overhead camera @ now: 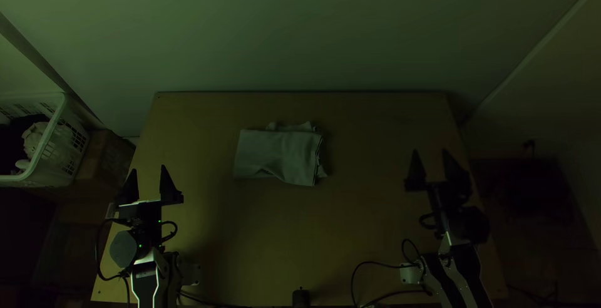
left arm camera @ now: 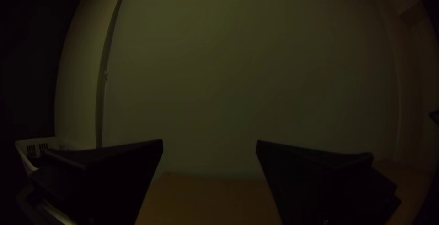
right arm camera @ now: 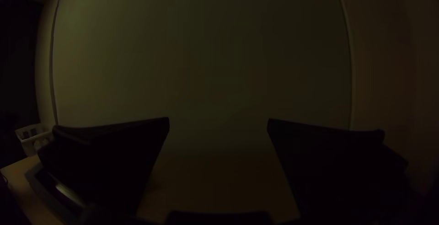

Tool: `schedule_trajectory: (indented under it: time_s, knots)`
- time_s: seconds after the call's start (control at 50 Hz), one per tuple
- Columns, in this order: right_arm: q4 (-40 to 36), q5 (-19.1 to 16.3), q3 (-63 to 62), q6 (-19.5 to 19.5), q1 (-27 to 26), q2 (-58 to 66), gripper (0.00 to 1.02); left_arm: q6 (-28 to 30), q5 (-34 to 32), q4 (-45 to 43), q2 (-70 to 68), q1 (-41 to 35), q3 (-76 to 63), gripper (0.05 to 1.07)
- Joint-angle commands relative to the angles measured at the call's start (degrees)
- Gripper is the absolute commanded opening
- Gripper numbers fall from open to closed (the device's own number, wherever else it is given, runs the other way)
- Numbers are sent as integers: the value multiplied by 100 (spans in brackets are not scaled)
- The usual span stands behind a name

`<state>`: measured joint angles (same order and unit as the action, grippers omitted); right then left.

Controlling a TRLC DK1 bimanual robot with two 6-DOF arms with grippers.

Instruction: Fold the t-shirt

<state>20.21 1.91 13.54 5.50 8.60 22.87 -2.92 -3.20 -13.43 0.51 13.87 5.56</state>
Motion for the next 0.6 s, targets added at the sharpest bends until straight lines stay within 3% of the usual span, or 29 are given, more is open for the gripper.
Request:
schedule_trajectory:
  time_s: [0.0, 0.18, 0.28, 0.42, 0.58]
  knots:
    - [159, -24, -361, -49, -16, -72, 98, 72, 13, -125, -51, -33, -187, 103]
    - [396, -24, -1284, 48, 36, -1074, 98, 19, 13, -10, -69, -209, -539, 103]
    - [-790, -15, -1345, 39, 63, -2314, 98, -16, 13, 376, -69, -227, -565, 103]
    - [-1599, -15, -1345, -22, -166, -2322, 98, 2, 4, 877, -69, -253, -574, 103]
    - [-1898, -15, -1336, 162, -210, -2322, 98, -7, 13, 1273, -69, -271, -547, 103]
